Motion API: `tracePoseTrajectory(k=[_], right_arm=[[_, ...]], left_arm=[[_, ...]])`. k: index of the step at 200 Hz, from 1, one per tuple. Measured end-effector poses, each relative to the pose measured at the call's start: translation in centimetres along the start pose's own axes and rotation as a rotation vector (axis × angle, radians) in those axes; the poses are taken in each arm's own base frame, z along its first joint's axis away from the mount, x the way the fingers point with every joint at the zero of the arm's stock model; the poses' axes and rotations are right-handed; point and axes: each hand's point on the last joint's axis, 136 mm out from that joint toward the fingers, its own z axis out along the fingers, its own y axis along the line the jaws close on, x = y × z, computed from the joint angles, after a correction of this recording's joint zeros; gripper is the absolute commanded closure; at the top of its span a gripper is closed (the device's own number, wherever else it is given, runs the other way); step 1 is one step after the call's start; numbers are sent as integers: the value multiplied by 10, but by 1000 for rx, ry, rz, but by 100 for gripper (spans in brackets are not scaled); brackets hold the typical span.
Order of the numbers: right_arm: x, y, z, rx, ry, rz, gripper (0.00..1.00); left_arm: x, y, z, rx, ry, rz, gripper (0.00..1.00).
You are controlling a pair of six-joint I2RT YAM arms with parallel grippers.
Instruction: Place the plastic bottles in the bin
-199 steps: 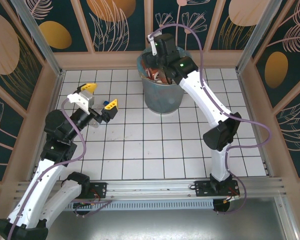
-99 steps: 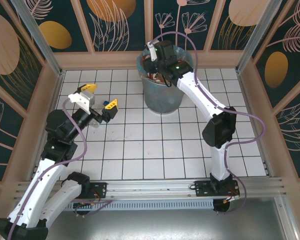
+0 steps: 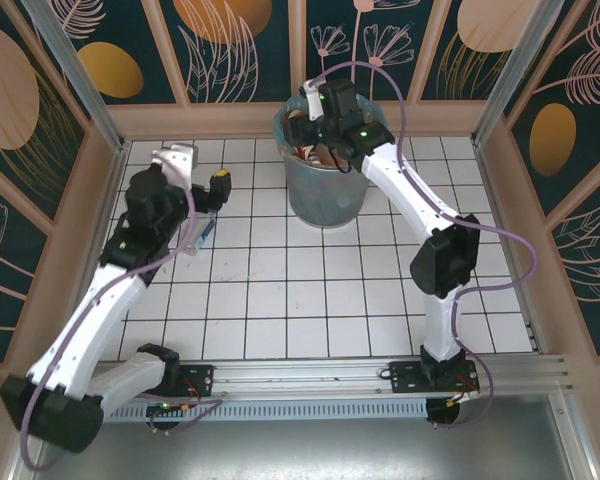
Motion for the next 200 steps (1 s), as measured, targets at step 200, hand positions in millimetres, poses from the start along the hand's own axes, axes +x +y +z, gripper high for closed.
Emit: tracePoseTrajectory(k=[200], right_arm=[[-44,17,-206,16,-455,-71,16]], left_arm=[[289,74,77,-154,982,-121,39]])
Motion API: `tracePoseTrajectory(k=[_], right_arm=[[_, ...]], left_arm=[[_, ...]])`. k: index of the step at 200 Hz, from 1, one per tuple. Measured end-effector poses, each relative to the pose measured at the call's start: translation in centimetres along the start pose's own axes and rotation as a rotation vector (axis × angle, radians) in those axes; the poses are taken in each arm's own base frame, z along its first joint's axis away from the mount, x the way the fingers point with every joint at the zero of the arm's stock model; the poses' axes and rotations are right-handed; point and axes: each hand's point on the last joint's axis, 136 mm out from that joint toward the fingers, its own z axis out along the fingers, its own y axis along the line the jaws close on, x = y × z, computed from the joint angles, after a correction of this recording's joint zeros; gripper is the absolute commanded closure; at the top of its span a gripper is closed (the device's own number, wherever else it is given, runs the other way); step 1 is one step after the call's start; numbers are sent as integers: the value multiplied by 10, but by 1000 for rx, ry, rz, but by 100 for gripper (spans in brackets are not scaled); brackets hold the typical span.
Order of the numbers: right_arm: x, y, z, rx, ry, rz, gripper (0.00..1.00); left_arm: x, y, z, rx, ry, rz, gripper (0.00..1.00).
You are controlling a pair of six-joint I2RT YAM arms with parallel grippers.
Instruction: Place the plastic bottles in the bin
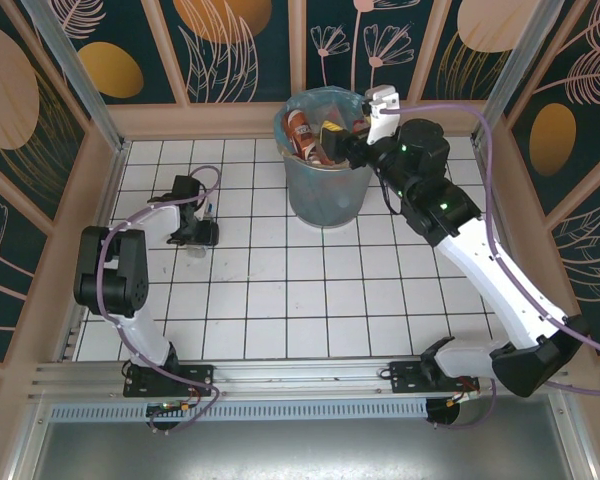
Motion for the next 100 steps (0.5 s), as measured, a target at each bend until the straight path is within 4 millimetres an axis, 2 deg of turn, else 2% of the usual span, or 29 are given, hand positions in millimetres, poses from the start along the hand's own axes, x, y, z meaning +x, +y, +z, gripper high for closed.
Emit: tracePoseTrajectory(k=[29,43,54,59,77,100], right_arm=[[1,0,0,1,-2,2,16],[4,1,1,-6,3,6,16],[5,4,1,-25,5,13,16],[4,6,1,-38,5,21,16],[2,16,0,-94,-3,36,16],[0,35,0,-208,-19,57,15]], left_arm=[[-5,-2,-6,9,-18,3,42],[-11,-2,-17,15,-53,3,42],[-20,-4,-34,26,-110,2,43],[-25,-4,-44,32,-144,1,47],[-46,-12,-89,88,-308,5,50],[-67,-33,-174,228,-601,42,51]])
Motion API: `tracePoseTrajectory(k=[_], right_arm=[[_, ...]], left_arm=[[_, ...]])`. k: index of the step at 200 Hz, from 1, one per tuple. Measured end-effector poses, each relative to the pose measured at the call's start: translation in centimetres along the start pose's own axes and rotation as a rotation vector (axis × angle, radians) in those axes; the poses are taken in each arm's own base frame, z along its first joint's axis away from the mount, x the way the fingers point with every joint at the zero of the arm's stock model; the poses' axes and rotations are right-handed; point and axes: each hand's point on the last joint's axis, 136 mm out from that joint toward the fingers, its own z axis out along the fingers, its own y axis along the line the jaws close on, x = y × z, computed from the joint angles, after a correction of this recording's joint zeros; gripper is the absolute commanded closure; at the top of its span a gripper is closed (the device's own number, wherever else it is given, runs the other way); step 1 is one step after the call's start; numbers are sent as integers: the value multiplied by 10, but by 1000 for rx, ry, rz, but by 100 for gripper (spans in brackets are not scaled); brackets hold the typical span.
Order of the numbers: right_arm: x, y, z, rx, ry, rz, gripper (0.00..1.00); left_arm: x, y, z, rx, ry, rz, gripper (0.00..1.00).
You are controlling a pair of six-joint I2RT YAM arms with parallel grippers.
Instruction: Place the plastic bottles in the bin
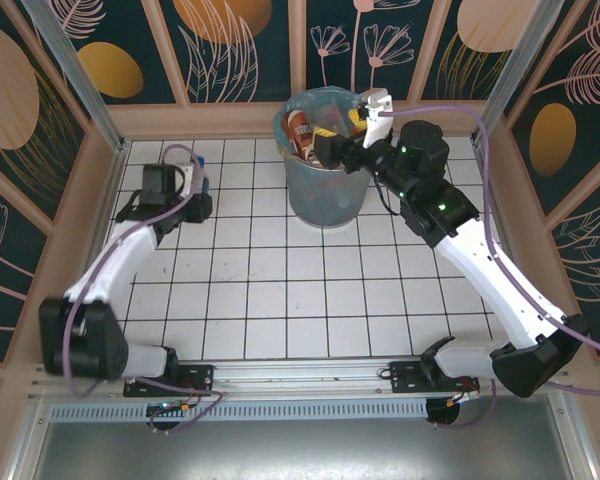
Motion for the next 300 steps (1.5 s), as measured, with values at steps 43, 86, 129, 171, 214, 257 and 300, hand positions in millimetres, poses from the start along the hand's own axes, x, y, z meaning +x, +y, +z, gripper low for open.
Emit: tracePoseTrajectory(k=[43,86,129,171,214,257,300], right_arm=[[17,53,7,-318,-31,33,13],[24,116,6,-665,-70,59,11],[12,156,-6,-885,-155,81,11],[22,166,4,-972,-160,145,12],[35,185,8,-1055,-135,181,13],[34,193,7,-1104,-150,188,22],[30,195,7,-1117,-164,187,44]], left_arm=[[-77,-96,-127,437,-469,172,48],[-72,-168,-200,822,-573,342,47],[-68,-188,-220,968,-552,386,46],[-65,-197,-232,1044,-555,401,47],[-63,-199,-227,1068,-523,389,47],[-59,-202,-225,1093,-502,389,47],[-57,-201,-216,1095,-470,373,43]])
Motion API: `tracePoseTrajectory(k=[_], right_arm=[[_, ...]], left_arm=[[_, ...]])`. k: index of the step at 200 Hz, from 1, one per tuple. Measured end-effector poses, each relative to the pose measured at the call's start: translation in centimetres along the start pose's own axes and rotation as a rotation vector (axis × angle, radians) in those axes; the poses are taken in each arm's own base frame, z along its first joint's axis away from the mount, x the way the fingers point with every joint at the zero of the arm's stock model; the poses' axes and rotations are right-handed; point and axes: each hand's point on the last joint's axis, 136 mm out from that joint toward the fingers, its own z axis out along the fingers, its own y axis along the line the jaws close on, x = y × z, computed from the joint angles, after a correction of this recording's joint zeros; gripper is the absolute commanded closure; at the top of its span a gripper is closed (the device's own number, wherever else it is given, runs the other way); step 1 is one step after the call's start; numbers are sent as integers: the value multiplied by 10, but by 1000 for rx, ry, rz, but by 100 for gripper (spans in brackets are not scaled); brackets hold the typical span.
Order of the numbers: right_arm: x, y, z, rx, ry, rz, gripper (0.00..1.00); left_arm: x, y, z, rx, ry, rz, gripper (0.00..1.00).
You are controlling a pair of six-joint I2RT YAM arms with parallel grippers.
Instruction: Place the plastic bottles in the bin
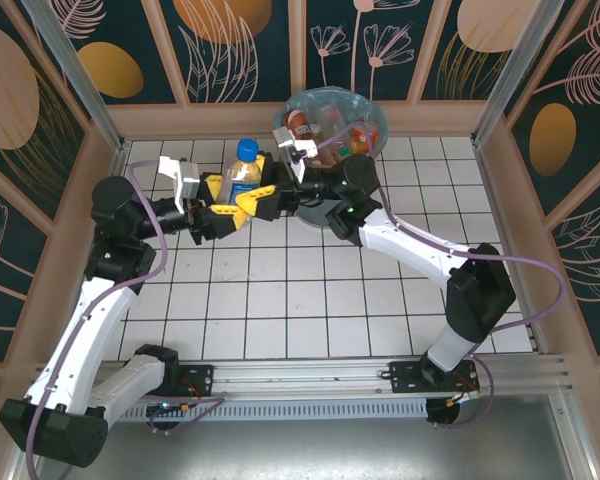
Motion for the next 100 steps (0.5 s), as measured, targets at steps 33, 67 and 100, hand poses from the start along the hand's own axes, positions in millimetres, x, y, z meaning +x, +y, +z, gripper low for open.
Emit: tracePoseTrajectory(k=[33,67,100], right_arm=[[0,-4,-4,9,13,2,53],[-22,-41,-38,220,22,11,54],[-93,-97,-86,653,14,-67,52]], left_arm=[[2,3,0,-24,3,11,12],[-10,11,-10,-162,-46,68,1],[-15,18,-23,-296,-98,117,1]])
